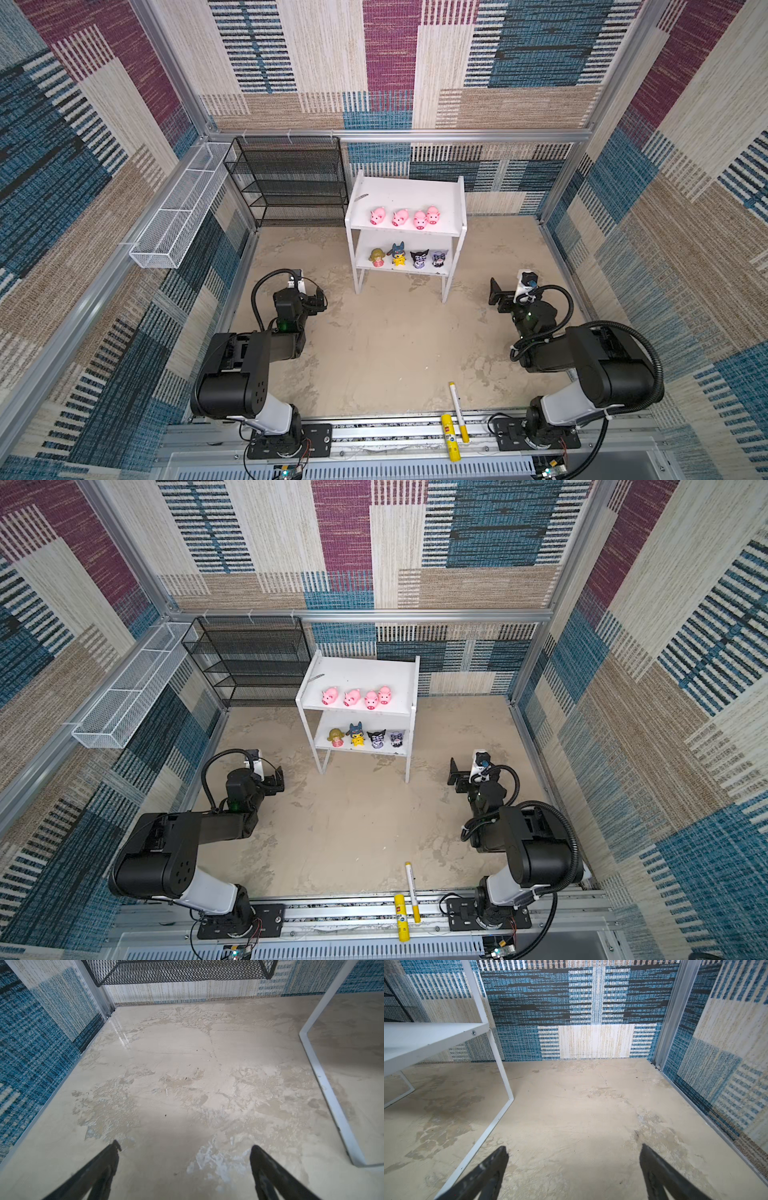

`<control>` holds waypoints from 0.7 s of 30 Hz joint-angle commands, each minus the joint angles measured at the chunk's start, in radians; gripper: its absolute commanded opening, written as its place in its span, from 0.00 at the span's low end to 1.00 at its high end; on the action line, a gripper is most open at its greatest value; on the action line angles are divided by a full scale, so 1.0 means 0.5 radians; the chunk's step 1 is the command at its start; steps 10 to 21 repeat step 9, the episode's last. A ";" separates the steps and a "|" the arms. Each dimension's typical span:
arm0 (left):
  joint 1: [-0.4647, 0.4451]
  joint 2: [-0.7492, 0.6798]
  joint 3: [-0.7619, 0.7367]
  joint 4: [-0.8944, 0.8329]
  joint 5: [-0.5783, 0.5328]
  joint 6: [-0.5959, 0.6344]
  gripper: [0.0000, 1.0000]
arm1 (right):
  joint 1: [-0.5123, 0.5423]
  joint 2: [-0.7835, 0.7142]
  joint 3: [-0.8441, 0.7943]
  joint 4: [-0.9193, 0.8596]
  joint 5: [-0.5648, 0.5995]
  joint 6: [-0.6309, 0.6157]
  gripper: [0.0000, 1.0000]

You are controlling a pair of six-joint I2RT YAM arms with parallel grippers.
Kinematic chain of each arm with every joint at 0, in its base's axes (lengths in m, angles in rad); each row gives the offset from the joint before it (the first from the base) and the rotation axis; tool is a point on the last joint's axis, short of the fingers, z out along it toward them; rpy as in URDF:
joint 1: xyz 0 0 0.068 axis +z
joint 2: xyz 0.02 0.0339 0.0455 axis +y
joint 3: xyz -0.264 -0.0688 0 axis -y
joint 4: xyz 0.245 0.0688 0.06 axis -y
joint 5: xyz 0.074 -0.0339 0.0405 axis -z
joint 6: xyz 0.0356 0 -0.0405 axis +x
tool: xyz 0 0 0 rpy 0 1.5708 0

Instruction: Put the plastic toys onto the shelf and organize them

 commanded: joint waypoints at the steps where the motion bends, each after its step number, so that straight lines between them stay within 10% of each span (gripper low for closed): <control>1: 0.000 0.002 0.011 0.067 0.021 -0.050 0.99 | 0.000 0.001 0.016 0.055 -0.035 -0.011 1.00; 21: 0.000 0.002 0.010 0.066 0.023 -0.050 0.99 | -0.003 -0.002 0.013 0.055 -0.040 -0.011 1.00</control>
